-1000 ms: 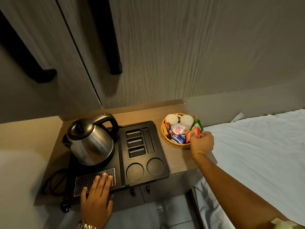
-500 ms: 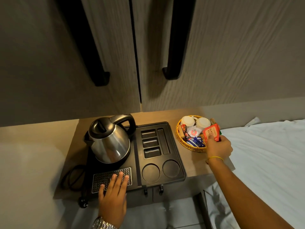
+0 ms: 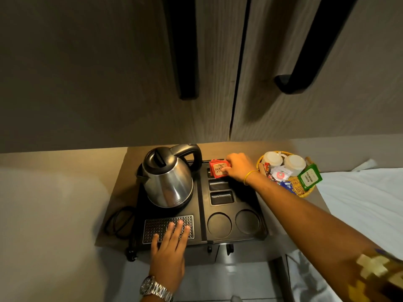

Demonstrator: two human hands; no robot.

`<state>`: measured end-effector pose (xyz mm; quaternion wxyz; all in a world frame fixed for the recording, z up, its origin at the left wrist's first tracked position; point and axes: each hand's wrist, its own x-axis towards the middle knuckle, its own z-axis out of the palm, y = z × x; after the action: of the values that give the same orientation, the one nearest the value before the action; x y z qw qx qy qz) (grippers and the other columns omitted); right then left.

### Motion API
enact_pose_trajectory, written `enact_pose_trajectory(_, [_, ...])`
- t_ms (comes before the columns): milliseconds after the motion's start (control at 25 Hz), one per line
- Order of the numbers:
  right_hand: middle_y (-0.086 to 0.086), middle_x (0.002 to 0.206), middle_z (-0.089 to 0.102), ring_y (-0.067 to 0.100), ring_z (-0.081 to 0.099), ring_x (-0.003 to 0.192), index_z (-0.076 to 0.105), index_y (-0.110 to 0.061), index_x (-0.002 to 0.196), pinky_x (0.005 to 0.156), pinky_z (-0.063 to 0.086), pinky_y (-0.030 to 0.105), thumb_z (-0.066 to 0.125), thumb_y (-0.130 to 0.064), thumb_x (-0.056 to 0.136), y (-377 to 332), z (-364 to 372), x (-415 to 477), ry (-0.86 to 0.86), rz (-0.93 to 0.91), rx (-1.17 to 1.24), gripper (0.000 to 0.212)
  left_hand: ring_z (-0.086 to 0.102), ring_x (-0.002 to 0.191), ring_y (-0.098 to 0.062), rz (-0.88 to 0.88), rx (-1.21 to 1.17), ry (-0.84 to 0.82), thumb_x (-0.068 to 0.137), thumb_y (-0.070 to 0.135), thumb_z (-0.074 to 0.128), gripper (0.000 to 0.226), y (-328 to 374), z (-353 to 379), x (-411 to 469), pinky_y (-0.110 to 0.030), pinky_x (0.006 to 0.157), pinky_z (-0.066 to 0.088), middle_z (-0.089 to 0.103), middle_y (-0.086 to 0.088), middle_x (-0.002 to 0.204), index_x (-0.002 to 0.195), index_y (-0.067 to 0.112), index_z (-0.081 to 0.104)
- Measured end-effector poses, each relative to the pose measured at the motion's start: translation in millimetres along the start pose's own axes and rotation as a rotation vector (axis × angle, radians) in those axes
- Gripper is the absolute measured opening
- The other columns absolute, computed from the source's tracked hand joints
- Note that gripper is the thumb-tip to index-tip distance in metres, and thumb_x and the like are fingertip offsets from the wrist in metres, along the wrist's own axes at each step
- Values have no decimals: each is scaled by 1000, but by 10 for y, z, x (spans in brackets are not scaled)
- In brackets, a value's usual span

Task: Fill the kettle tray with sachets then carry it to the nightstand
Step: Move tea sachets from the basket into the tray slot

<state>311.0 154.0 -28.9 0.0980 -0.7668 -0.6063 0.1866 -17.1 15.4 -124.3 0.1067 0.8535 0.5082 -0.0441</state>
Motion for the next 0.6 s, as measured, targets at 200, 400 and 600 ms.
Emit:
enact_pose_trajectory(200, [15, 116, 76, 34, 70, 109, 74, -13, 121, 87, 53, 38, 71, -29, 93, -97, 50, 226, -12, -21, -93, 32, 30, 146, -21, -3, 31, -2, 38, 18, 92, 123, -37, -5, -5, -58, 103, 45, 50, -1, 156, 150, 28, 43])
enact_pose_trajectory(400, [15, 119, 75, 32, 70, 111, 71, -11, 123, 94, 56, 42, 73, -27, 92, -110, 81, 244, -42, 4, -9, 35, 40, 146, -23, 23, 17, 1, 37, 19, 91, 121, -31, -18, -27, -57, 108, 42, 52, 0, 154, 149, 28, 46])
enact_pose_trajectory(600, [15, 132, 68, 30, 63, 124, 60, -11, 135, 106, 51, 44, 72, -18, 93, -88, 237, 163, -123, 27, 269, 45, 52, 140, -28, 43, 34, 3, 35, 22, 93, 116, -7, -61, -35, -57, 111, 38, 58, -4, 149, 144, 25, 53])
